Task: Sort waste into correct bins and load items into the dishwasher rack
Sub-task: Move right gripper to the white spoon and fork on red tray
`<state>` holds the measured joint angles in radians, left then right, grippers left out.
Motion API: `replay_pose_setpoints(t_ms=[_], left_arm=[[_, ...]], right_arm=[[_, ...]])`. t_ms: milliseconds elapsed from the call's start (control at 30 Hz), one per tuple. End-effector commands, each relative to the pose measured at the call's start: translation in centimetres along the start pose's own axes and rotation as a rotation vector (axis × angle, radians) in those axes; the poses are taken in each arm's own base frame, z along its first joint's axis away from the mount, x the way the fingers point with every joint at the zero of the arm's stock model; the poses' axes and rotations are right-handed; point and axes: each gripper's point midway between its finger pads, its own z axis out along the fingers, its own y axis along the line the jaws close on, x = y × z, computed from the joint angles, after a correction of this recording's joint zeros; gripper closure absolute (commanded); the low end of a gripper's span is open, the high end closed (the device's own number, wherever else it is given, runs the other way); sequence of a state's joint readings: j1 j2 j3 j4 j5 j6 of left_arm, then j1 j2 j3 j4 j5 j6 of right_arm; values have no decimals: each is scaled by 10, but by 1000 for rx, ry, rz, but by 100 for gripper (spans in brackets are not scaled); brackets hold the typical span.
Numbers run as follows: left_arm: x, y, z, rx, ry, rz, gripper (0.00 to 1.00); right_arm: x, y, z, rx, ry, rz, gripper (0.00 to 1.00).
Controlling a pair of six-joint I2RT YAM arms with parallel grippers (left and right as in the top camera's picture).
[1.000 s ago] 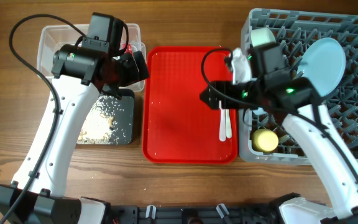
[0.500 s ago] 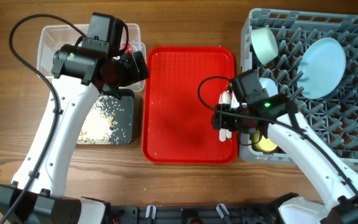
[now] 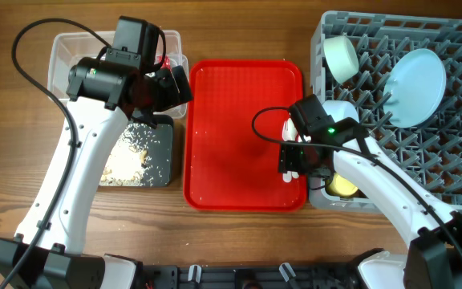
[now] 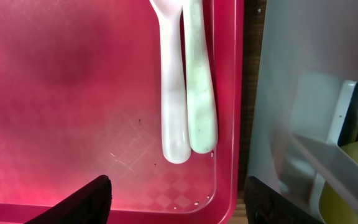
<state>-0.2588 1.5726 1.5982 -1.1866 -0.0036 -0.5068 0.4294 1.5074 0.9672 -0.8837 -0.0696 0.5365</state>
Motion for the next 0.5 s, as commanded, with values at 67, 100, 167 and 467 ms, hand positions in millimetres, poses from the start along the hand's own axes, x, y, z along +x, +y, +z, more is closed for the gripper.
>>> replay_pose_setpoints(t_ms=[67,100,167,467], left_arm=[[-5,2,-5,-6,-25,1,0],[-5,2,-5,-6,-24,1,0],[-5,2,-5,-6,-24,1,0],[-5,2,-5,-6,-25,1,0]], right_arm=[[2,-17,4,91,1,-40,30],[3,-18,3,95,2,-41,30],[3,-20,3,107,2,-44,30],[-12,-1,2,22,-53,-67,31]])
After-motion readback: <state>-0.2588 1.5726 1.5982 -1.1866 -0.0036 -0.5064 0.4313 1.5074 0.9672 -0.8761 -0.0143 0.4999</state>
